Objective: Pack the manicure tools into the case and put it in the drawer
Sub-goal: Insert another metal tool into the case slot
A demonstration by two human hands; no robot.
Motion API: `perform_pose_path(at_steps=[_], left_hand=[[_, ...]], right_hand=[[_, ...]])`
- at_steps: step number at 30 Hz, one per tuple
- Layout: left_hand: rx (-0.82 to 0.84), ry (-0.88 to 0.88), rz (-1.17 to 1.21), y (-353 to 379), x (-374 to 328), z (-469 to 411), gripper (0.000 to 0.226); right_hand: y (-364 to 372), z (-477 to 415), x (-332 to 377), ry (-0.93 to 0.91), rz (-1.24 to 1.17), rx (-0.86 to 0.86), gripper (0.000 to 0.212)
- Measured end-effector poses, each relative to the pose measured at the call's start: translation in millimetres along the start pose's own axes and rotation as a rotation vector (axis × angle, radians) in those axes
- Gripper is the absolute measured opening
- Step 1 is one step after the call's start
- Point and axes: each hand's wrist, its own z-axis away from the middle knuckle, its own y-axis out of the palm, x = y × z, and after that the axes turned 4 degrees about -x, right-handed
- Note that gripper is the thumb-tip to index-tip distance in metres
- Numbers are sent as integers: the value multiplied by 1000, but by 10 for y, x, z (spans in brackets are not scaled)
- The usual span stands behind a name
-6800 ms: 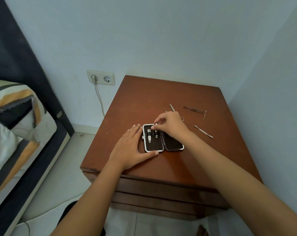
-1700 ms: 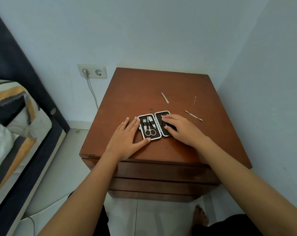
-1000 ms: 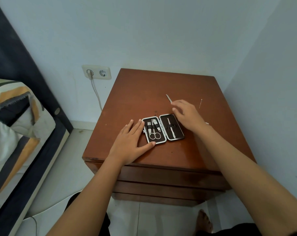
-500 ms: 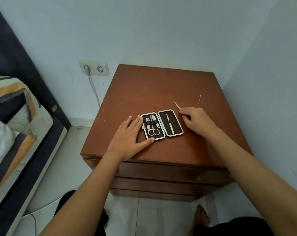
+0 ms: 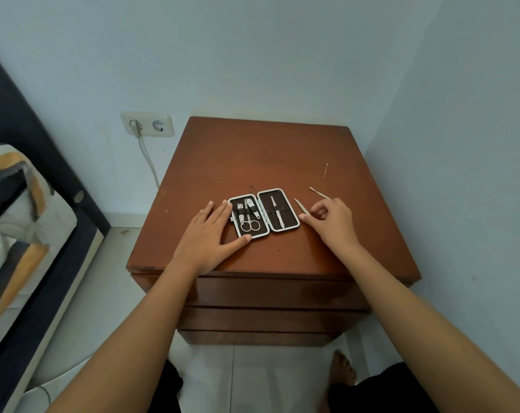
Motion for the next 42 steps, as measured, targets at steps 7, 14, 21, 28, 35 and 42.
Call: perform_pose_path(at_steps=[7, 14, 21, 28, 35, 42], left_hand=[[-3, 0, 10, 2, 13, 8, 100], [0, 4, 8, 2, 8, 4, 100], [-4, 0, 4, 0, 8, 5, 99], [-4, 1, -1, 6, 7, 4, 100], [-7, 3, -1, 22, 16, -1, 100], [-5, -2, -1, 23, 20, 1, 99]], right_hand=[[68, -196, 96, 206, 78, 153, 20], [18, 87, 171, 36, -114, -9, 7], [149, 390, 280, -141, -174, 85, 8], [190, 433, 294, -235, -17, 84, 15], [218, 446, 360, -248, 104, 114, 22], [226, 471, 464, -294, 211, 235, 35]])
